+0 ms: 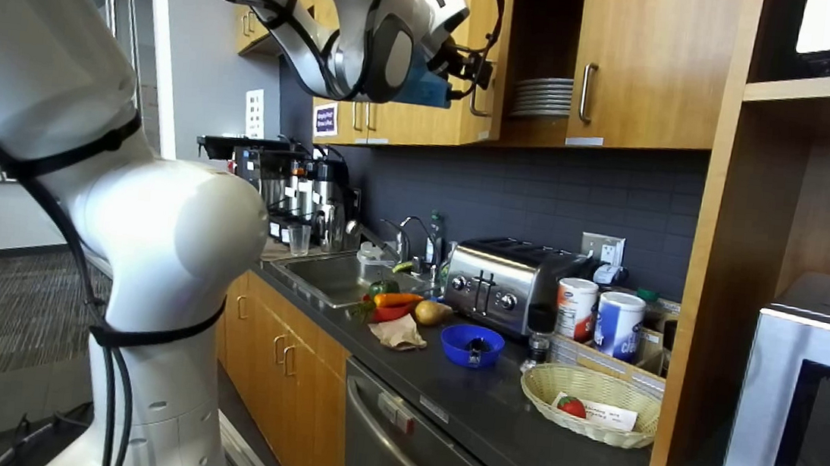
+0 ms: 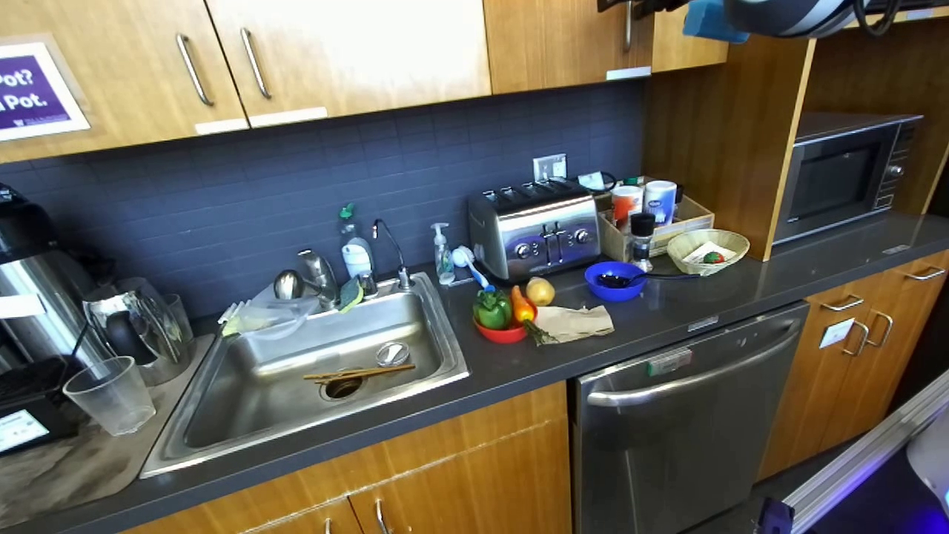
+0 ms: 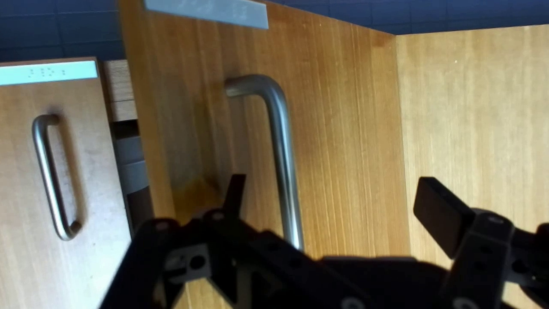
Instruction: Open the top left cabinet door
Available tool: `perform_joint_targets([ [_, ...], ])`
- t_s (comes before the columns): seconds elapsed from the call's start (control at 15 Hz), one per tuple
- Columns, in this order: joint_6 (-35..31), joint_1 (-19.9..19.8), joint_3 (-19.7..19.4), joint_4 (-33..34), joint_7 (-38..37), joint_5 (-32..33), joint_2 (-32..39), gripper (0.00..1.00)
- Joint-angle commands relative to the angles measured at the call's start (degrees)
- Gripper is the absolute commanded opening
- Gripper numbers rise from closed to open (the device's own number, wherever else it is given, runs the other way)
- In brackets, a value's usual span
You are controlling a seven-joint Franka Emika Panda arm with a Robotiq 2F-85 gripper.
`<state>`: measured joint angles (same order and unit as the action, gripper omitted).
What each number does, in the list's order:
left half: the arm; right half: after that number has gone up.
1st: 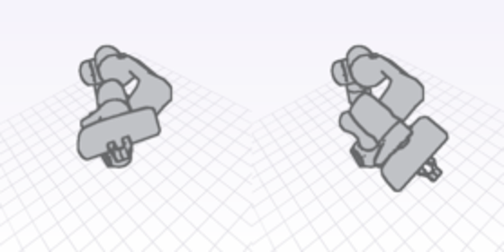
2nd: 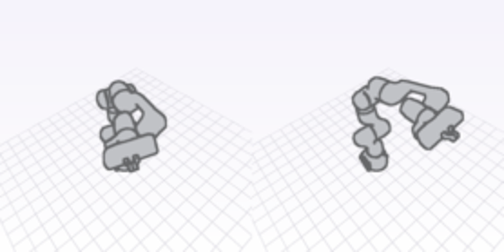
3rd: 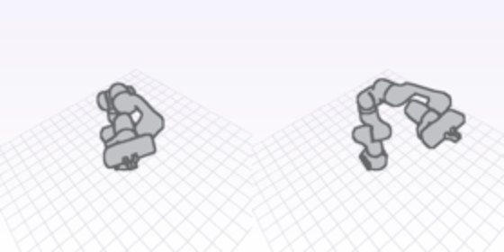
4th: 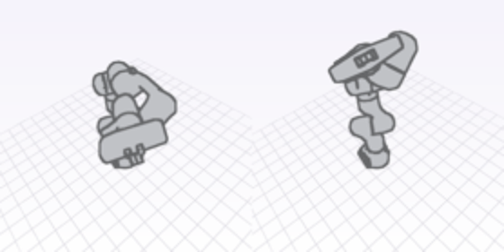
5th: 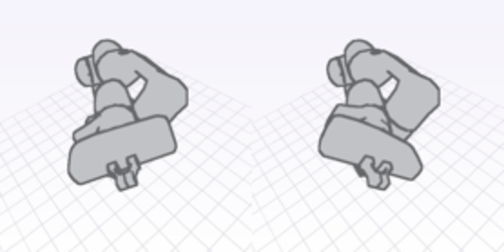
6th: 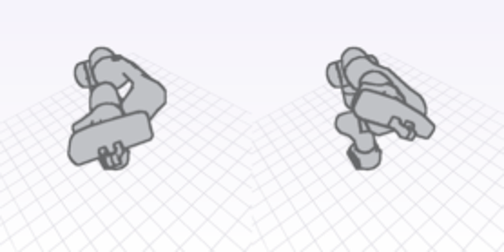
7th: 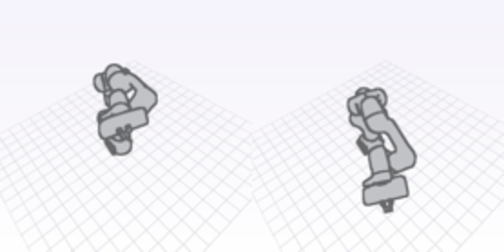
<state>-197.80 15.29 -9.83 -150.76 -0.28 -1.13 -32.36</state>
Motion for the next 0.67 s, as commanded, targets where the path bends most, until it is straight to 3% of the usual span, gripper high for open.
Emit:
perform_joint_targets([
  [0.0, -0.2, 2.3, -2.2, 1.8, 0.6, 1.4, 1.4, 1.0],
  [0.07, -0.2, 2.5, -2.4, 1.8, 0.7, 1.3, 1.5, 1.0],
  [0.13, -0.2, 2.8, -2.7, 1.8, 0.8, 1.3, 1.5, 0.82],
  [0.6, -0.2, 4.9, -5.0, 2.2, 2.1, 1.4, 1.4, 0.3],
])
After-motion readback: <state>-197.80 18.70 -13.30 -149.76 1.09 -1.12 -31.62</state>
